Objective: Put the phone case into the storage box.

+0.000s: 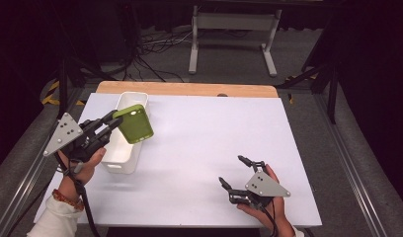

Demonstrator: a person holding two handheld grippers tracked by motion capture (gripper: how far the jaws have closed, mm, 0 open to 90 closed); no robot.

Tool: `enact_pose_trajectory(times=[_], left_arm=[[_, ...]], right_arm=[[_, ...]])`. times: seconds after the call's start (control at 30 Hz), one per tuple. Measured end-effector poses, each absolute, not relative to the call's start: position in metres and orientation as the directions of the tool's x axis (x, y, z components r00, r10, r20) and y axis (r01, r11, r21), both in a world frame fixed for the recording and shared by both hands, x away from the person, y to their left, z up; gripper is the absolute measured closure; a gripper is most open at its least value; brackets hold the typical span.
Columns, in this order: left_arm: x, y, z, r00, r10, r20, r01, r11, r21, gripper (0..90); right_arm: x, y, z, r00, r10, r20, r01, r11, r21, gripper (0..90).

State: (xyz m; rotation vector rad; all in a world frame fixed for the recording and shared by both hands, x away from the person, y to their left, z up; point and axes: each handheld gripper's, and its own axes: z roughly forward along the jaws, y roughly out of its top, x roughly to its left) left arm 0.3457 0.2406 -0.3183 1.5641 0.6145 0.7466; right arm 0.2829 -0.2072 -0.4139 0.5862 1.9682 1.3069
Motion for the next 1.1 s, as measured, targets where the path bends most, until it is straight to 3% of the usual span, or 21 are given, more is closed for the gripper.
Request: enact_pose_trajectory(times=[0.47,0.87,1.1], left_arm=[[0.367,0.250,-0.311,0.645,0.757,0.104,-0.018,-0.121,0.993,78.0],[0.386,0.262,-0.303,0.628,0.774,0.077,0.016,-0.111,0.994,78.0],[0.394,0.267,-0.302,0.601,0.792,0.103,0.018,-0.142,0.990,78.0]], right_arm=[[0.283,-0.211,-0.410,-0.633,0.715,-0.297,-0.019,0.369,0.929,12.0],[0.284,-0.207,-0.413,-0.638,0.706,-0.307,-0.009,0.392,0.920,13.9],[0.284,-0.206,-0.414,-0.643,0.700,-0.310,-0.010,0.398,0.917,14.1]])
